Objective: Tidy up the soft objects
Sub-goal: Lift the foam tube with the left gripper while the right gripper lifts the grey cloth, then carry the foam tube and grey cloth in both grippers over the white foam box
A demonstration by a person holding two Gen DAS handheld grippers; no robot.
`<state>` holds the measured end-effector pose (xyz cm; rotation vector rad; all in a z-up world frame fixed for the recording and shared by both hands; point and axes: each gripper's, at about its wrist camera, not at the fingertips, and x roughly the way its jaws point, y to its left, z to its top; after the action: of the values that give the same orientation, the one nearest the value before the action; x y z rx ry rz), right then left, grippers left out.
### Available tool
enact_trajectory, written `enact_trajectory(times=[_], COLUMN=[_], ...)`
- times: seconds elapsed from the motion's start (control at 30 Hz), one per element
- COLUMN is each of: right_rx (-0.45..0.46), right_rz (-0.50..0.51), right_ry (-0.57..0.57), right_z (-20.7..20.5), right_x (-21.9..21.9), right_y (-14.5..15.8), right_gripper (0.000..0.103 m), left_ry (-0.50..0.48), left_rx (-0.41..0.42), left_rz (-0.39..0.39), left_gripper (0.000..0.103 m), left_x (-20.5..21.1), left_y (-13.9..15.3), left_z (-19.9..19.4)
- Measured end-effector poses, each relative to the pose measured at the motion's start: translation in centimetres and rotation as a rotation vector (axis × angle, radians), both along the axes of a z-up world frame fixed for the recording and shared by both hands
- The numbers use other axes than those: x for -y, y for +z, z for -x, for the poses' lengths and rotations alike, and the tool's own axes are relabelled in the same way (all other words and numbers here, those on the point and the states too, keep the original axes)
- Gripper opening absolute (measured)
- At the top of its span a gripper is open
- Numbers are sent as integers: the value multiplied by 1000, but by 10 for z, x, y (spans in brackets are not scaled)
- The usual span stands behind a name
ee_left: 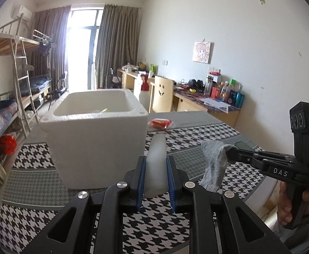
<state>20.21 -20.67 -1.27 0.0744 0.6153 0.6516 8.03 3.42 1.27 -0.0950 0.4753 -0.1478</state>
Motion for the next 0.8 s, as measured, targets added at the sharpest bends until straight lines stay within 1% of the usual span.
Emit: enact_trajectory(times=[0.17, 0.27, 0.6, 0.8], right_rx=[18, 39, 66, 97], right_rz=[-12, -1, -16, -22], right_ry=[5, 0, 4, 13], right_z=[-1, -1, -6, -8], right_x=[-1, -3, -5, -6], right_y=[7, 11, 23, 35], right_gripper=[9, 9, 9, 9], left_ry=[8, 12, 18, 16], left_rx=[19, 29, 69, 85], left_rz=[-12, -19, -36, -38], left_gripper=[21, 21, 21, 21], left_x=[-1, -1, -3, -4], left_y=[6, 9, 22, 28], left_z=[2, 2, 5, 5])
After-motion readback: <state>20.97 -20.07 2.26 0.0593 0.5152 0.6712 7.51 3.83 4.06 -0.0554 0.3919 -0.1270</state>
